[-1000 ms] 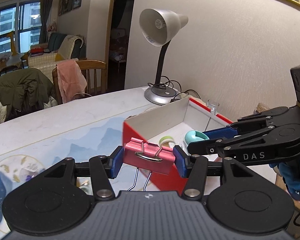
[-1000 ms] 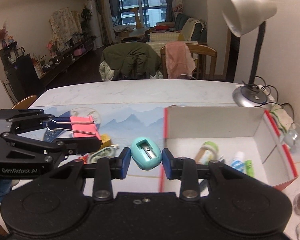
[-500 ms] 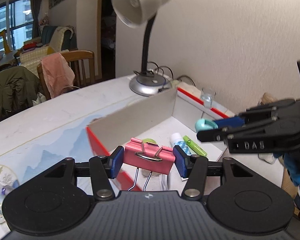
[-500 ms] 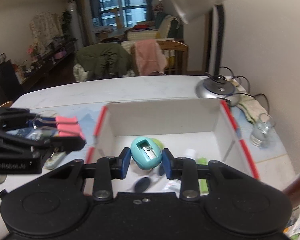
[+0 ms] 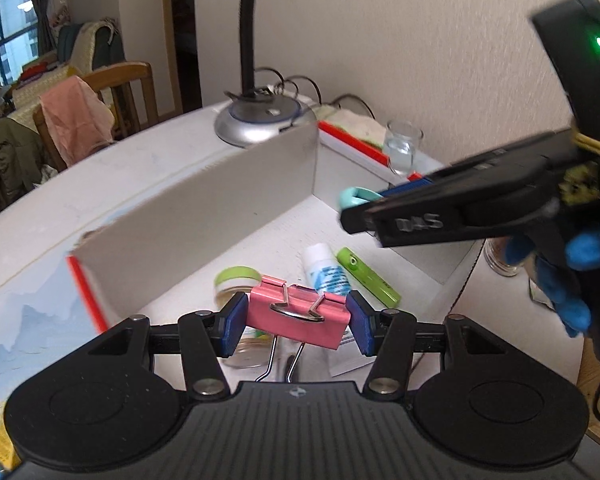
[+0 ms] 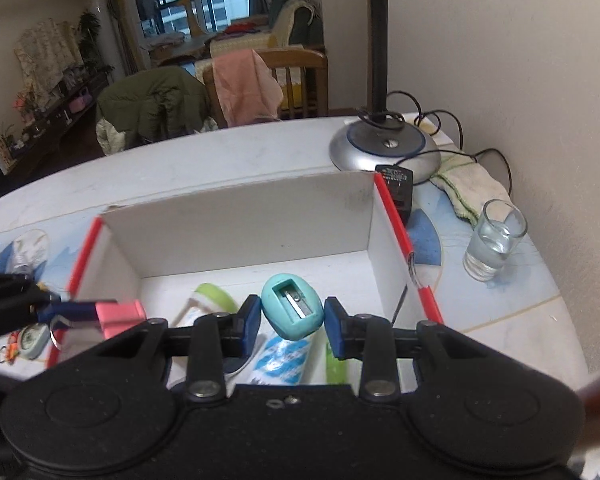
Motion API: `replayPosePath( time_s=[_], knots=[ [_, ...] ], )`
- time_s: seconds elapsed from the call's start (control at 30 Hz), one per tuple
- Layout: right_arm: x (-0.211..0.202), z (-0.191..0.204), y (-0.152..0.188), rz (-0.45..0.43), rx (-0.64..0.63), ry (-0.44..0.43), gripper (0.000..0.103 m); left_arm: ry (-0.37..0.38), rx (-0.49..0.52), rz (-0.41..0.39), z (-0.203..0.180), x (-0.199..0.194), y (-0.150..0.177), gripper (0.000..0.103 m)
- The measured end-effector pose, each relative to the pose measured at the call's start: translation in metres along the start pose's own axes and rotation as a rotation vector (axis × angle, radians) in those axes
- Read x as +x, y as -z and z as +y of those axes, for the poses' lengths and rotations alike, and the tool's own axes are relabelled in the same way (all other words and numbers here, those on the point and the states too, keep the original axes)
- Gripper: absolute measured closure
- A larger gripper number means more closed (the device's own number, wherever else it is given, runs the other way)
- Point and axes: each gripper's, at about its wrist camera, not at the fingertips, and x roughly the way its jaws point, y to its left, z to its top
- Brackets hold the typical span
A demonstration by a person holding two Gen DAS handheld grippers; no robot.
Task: Organize rigid objects
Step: 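Carry the binder clip and sharpener into the red shoebox with both grippers, then open both grippers to release the clip and sharpener in the box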
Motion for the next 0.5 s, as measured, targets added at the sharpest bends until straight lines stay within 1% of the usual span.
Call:
replayPosePath(
  time_s=[0.07, 0.13, 0.4, 0.5],
  knots=[
    [0.01, -0.002, -0.003, 0.016, -0.005, 0.008, 0.07, 0.01, 0.011, 0.019, -0.006, 0.01, -0.003, 0.051],
    [0.022, -0.006, -0.006, 0.035, -0.012, 0.0, 0.07, 0.036, 0.015, 0.042, -0.011, 0.019, -0.005, 0.051],
    [0.061, -0.012, -0.014, 0.122, -0.023, -0.003, 0.069, 0.039, 0.009, 0.12, -0.025, 0.05, -0.012, 0.051],
    [0.069, -0.01, -0.014, 0.156, -0.04, -0.007, 0.069, 0.051, -0.018, 0.149, -0.024, 0.061, -0.016, 0.051]
  ],
)
